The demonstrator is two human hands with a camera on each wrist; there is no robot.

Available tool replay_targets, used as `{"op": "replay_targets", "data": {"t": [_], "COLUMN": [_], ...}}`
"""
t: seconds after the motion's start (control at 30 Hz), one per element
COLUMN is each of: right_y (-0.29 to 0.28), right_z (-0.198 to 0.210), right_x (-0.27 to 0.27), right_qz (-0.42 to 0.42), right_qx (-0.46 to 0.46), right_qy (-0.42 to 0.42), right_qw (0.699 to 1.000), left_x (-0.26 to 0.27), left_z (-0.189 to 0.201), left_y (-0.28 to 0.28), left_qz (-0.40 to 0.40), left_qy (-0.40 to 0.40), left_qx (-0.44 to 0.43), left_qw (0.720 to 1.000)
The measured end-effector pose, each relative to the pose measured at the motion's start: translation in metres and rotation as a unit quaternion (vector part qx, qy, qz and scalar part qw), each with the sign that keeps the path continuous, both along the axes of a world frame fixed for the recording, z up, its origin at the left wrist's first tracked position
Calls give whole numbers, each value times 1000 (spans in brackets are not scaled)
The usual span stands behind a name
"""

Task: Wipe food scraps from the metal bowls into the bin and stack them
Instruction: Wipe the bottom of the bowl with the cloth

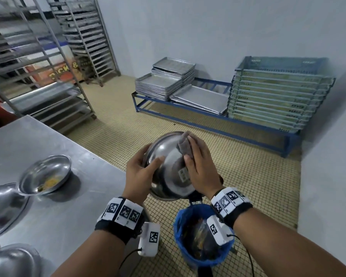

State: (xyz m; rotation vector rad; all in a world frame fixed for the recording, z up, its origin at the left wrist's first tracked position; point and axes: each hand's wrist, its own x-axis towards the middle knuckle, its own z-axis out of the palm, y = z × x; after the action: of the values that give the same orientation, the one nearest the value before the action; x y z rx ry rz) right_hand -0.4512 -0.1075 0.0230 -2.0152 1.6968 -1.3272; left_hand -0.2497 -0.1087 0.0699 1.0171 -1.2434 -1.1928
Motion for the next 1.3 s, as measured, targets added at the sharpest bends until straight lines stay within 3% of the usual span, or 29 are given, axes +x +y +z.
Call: {"op": "replay_targets", "data": {"t": [0.13, 0.33, 0.47, 0.73, 0.87, 1.03, 1.1, 1.2, 1.3], "right_y": [22, 3, 17, -15, 11, 46, 49, 40, 17], "right_z": [-20, 14, 1, 35, 0, -55, -63, -51, -23], "right_x": [29, 53, 56, 60, 54, 49, 47, 42, 32], "right_qz": [12, -10, 37, -3, 56, 65, 55, 18, 21], "right_qx": [-21, -5, -40, 16, -38, -14, 15, 36, 58], "right_qy": [162, 116, 138, 84, 172, 237, 185, 21, -124], "right_qw": [986, 993, 989, 996, 983, 969, 981, 999, 990], "left_x": [2, -10, -10, -17, -10, -3, -1, 0, 3], "left_z": [1, 5, 9, 7, 11, 19, 22, 21, 15], "left_y": [-7, -9, -10, -1, -4, -10, -12, -10, -5], "left_qz": [44, 45, 43, 35, 45, 90, 89, 80, 67], "left_qy": [72, 77, 87, 54, 68, 92, 94, 96, 80], "left_qx": [26, 46, 54, 37, 62, 71, 67, 68, 62], "left_qw": [996, 995, 994, 997, 995, 989, 989, 990, 993]}}
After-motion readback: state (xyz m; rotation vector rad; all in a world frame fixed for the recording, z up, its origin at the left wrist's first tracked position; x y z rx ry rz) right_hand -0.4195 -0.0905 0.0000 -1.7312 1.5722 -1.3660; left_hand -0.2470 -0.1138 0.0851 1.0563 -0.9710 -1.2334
